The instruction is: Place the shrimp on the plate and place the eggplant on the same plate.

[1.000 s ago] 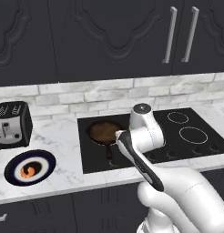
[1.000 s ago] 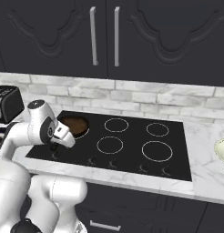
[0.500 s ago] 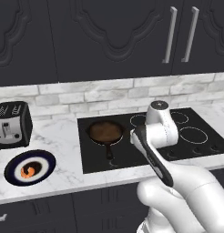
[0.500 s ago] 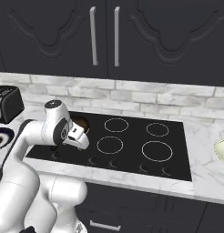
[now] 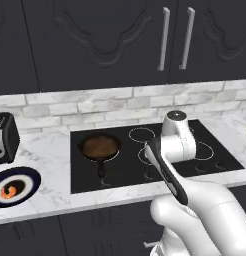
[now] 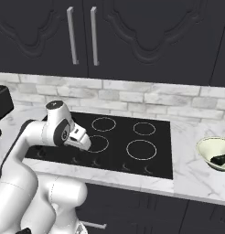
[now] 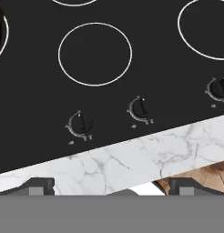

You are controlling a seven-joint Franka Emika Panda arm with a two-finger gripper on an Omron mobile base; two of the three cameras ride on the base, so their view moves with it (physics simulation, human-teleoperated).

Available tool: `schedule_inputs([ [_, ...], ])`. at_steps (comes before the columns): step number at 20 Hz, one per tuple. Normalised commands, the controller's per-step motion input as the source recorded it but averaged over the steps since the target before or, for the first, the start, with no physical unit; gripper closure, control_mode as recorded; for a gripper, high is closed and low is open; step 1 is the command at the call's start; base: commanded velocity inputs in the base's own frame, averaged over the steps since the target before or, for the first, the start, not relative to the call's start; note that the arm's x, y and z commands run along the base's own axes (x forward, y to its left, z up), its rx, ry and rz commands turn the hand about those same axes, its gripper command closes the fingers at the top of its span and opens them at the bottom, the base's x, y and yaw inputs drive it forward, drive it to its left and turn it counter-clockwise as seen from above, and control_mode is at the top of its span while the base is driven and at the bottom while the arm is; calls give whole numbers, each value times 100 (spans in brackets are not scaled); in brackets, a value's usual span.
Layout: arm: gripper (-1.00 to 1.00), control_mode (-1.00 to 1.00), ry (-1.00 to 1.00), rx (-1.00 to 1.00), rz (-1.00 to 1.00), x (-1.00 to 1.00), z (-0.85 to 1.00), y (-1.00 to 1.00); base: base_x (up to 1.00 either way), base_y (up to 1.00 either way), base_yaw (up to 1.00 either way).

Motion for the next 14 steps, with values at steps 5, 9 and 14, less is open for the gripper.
schedule_inputs([
  [5,-100,100,0,0,0,0,0,0,0,-99,0],
  [9,-100,100,0,0,0,0,0,0,0,-99,0],
  [14,-100,100,0,0,0,0,0,0,0,-90,0],
])
